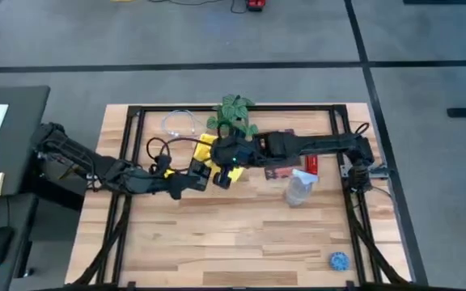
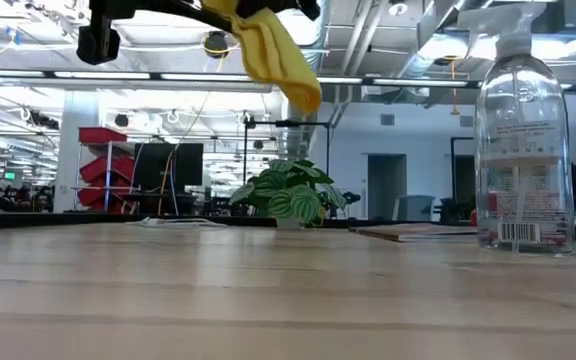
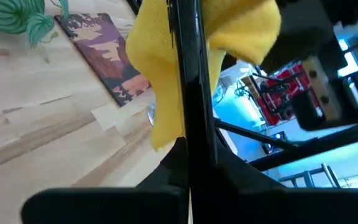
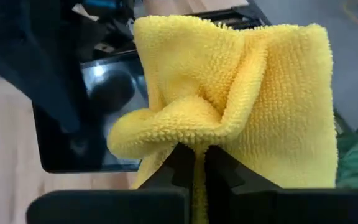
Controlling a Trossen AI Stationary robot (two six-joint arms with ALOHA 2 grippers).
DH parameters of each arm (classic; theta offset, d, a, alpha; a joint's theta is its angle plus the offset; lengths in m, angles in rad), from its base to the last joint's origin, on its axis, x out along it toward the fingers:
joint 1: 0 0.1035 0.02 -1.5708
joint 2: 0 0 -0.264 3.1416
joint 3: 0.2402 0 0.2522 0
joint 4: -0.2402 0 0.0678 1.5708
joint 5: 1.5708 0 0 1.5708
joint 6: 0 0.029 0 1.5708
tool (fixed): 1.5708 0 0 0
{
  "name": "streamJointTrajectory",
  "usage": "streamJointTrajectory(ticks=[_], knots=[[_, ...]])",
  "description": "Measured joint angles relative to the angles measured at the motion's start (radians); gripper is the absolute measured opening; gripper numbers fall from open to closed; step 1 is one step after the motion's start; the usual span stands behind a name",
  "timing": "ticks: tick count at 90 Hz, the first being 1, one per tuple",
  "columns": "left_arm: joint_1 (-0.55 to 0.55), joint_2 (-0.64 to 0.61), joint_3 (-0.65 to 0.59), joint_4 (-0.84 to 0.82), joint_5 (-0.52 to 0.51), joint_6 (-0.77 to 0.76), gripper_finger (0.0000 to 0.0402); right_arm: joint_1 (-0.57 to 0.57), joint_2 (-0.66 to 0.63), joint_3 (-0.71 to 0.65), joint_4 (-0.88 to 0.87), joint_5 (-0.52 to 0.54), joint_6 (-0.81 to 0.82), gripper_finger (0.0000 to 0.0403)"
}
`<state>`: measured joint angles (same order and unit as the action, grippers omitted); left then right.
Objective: Apply microfiber cloth
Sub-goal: Wipe the front of the black cellphone with the yellow microfiber cloth
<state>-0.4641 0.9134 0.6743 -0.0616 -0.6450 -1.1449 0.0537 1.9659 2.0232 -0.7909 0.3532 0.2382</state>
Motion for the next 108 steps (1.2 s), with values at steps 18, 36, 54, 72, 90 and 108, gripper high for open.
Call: streamJointTrajectory(ticks=[18,36,54,72,90,108], knots=[[-0.004,0.0,0.0,0.012,0.023,0.016,0.0006,0.071,0.013,0.0,0.083,-0.014,0.008,0.0],[-0.005,0.0,0.0,0.03,0.029,0.035,0.0006,0.145,0.051,-0.003,0.14,-0.052,0.023,0.0],[-0.004,0.001,0.0,0.031,0.021,0.03,0.0006,0.125,0.05,-0.001,0.126,-0.058,-0.002,0.0],[-0.004,0.0,0.0,0.033,-0.004,0.015,0.0006,0.036,0.026,0.0,0.129,-0.086,-0.01,0.0],[-0.005,0.0,0.0,0.015,0.012,-0.025,0.0006,-0.041,0.014,0.001,0.14,-0.085,0.02,0.0],[-0.006,0.0,0.0,0.011,0.018,-0.022,0.0006,-0.051,0.015,0.0,0.18,-0.167,0.023,0.0]])
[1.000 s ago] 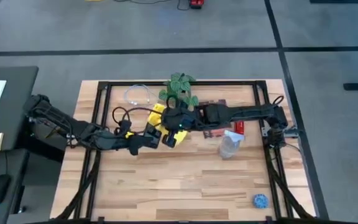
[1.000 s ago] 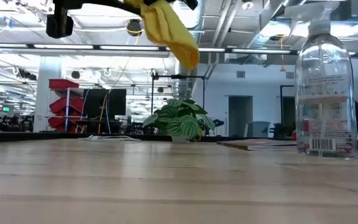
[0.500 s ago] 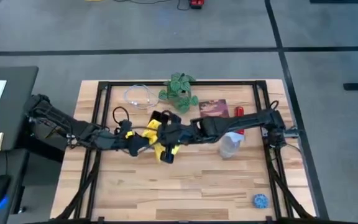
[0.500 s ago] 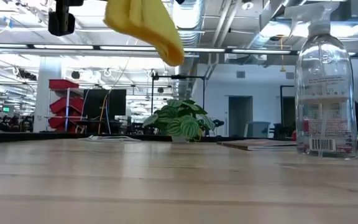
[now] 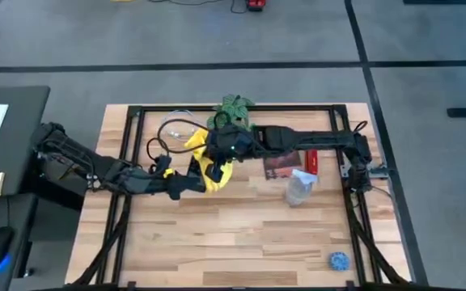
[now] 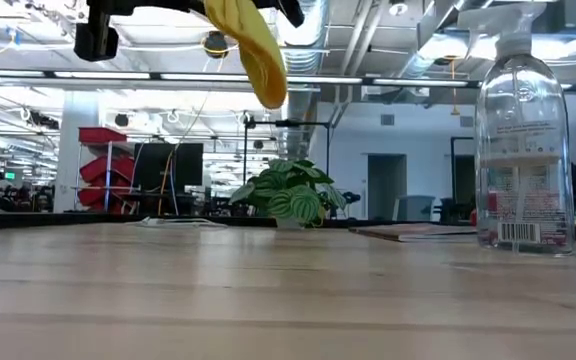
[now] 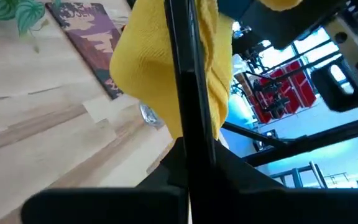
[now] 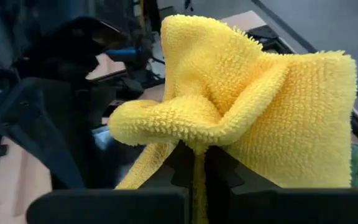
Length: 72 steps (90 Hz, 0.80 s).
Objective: Apply microfiber cloth
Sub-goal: Wipe the front of the black cellphone with the yellow microfiber cloth
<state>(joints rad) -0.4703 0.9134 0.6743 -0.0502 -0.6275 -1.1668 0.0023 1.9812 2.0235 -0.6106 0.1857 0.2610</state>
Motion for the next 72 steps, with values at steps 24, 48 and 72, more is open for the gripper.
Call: streamJointTrajectory(ticks=[24,48,72], knots=[[-0.003,0.0,0.0,0.012,0.036,0.032,0.0006,0.023,0.005,-0.002,0.089,-0.09,-0.095,0.0],[0.0,0.0,0.0,-0.006,0.028,0.019,0.0006,-0.046,-0.01,0.002,-0.004,0.039,-0.014,0.0],[-0.003,-0.001,0.003,0.001,0.034,0.054,0.0006,-0.052,-0.036,-0.005,-0.274,0.181,-0.061,0.0]])
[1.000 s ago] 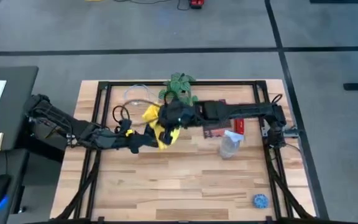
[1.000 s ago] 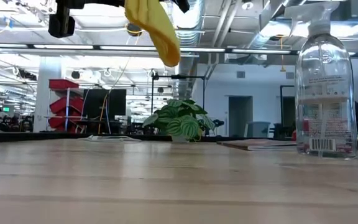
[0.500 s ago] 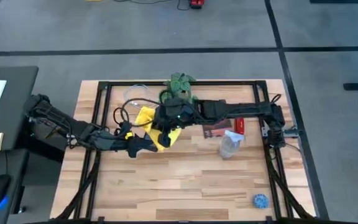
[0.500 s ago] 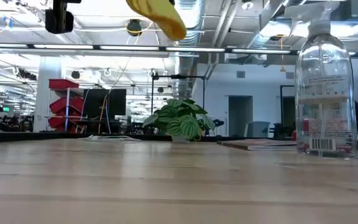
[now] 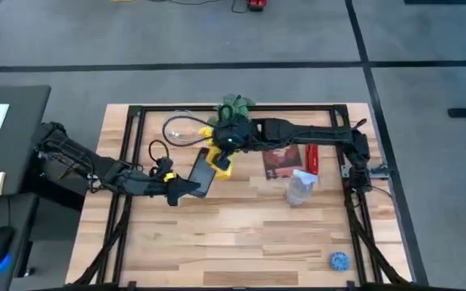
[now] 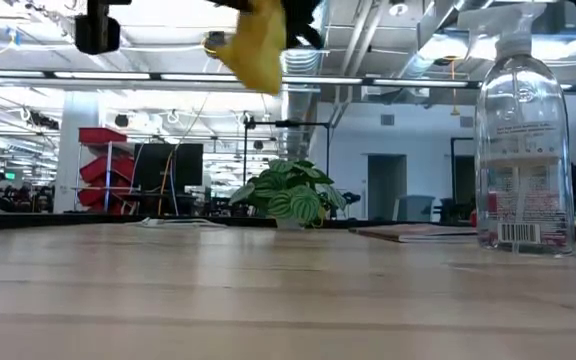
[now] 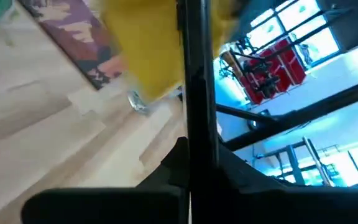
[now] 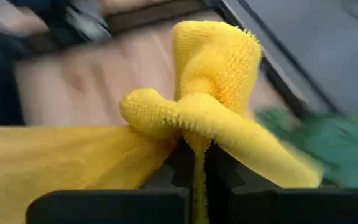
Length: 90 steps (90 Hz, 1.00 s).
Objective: Apply microfiber cloth
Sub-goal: Wipe the front of the black cellphone with the yellow microfiber cloth
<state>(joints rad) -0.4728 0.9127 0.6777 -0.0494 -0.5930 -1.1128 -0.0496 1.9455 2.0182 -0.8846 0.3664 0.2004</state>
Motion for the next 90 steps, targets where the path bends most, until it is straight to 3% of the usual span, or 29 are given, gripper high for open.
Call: streamJointTrajectory(ticks=[25,41,72,90], knots=[[0.0,0.0,-0.001,-0.024,-0.006,-0.002,0.0006,0.029,-0.137,0.002,-0.085,-0.038,-0.102,0.0],[0.0,0.0,-0.002,-0.024,-0.006,-0.006,0.0006,0.043,-0.173,0.005,-0.049,-0.243,-0.12,0.0],[0.002,0.002,-0.006,0.049,-0.014,0.043,0.0006,0.131,0.007,0.006,0.259,-0.283,-0.111,0.0],[-0.002,0.005,-0.008,0.051,-0.006,0.05,0.0006,0.182,0.056,0.007,0.277,-0.354,-0.077,0.0]])
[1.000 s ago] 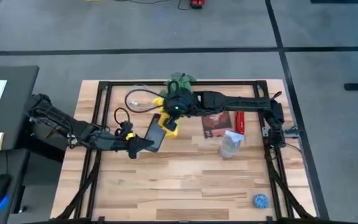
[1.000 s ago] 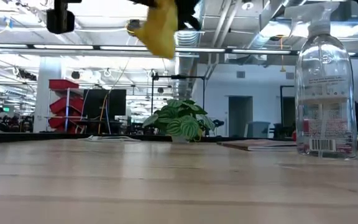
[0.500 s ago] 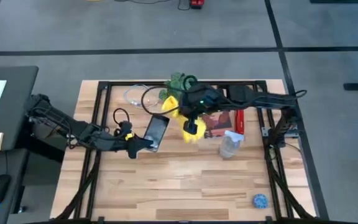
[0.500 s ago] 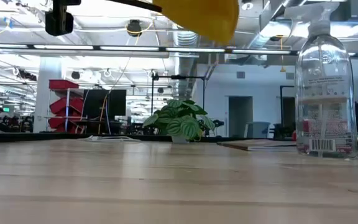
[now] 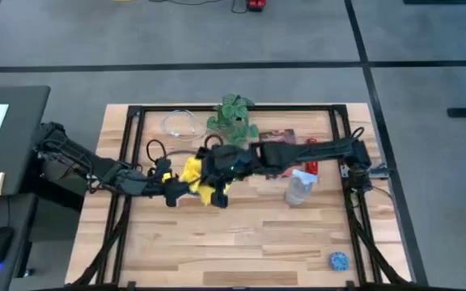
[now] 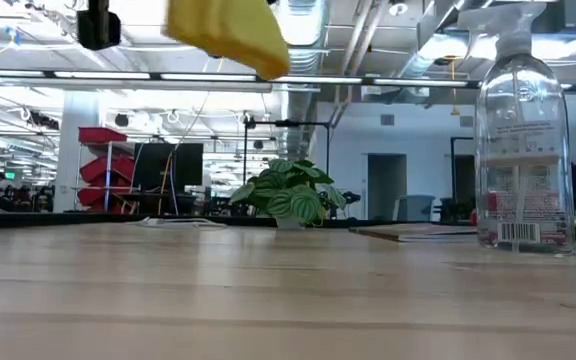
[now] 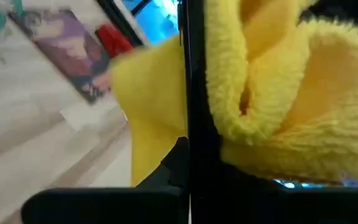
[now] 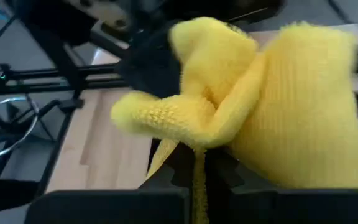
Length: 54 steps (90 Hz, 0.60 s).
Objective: Apply microfiber cloth
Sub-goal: Wipe the front of the black cellphone with the yellow microfiber cloth
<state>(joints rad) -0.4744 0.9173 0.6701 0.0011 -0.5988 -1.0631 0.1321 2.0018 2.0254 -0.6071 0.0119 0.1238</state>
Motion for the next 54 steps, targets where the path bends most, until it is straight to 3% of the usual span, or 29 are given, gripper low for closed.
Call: streamJointTrajectory(ticks=[31,54], knots=[[0.005,-0.004,0.002,0.012,-0.038,-0.022,0.0006,-0.083,-0.083,-0.001,-0.157,0.266,0.046,0.0],[0.003,-0.002,0.002,0.006,-0.036,-0.036,0.0006,-0.079,-0.085,-0.001,-0.177,0.226,0.085,0.0]])
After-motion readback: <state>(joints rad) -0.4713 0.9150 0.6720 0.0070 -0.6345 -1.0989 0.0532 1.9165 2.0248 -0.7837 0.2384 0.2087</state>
